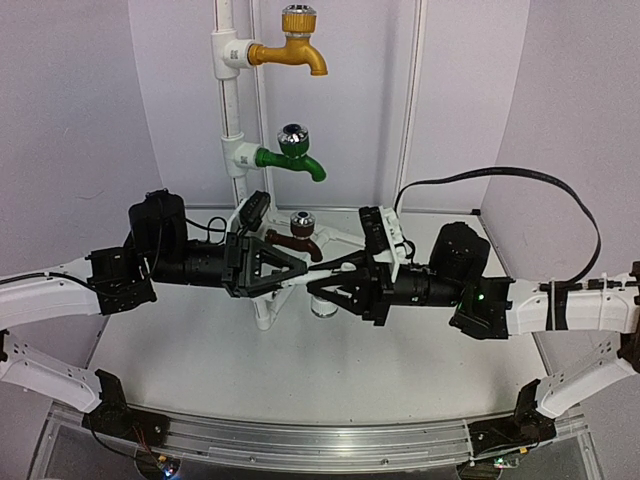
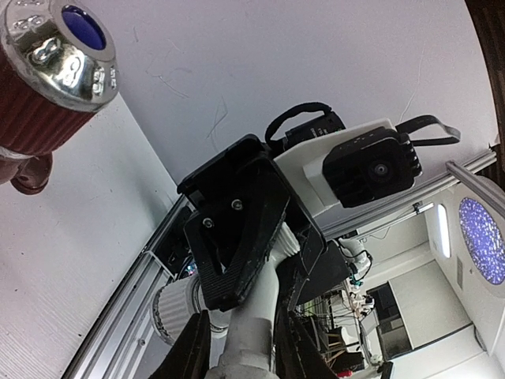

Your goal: Install the water faucets

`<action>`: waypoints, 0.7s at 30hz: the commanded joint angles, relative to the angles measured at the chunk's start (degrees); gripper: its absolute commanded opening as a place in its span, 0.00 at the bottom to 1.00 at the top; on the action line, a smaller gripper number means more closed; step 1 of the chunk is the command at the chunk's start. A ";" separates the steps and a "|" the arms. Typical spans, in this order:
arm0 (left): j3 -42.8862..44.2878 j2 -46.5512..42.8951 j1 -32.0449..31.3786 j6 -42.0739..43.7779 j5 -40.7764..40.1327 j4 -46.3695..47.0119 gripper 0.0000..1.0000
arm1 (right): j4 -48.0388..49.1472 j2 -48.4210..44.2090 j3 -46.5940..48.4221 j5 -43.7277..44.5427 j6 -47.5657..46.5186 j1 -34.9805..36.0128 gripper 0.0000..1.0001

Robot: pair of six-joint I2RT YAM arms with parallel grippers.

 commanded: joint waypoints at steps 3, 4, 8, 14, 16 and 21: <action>1.02 -2.19 -0.31 0.49 0.54 6.34 0.00 | 7.45 -1.92 -4.22 3.31 2.03 0.46 0.00; 0.92 -2.18 -0.30 0.57 0.30 6.22 0.01 | 7.49 -2.19 -4.50 4.03 2.21 0.48 0.00; 2.13 -3.34 -0.23 2.85 -3.94 -0.20 0.55 | 7.49 -4.79 -7.51 8.05 2.06 0.44 0.00; 8.27 -9.81 -0.24 11.64 -18.62 -21.89 1.00 | -8.27 -9.64 -9.42 18.79 -9.05 0.43 0.00; 12.01 -11.53 -0.22 14.99 -25.23 -29.86 1.00 | -12.81 -9.70 -9.36 22.82 -15.47 0.43 0.00; 18.48 -11.67 -0.22 23.09 -46.72 -38.20 1.00 | -18.71 -7.17 -9.39 32.69 -37.97 0.48 0.00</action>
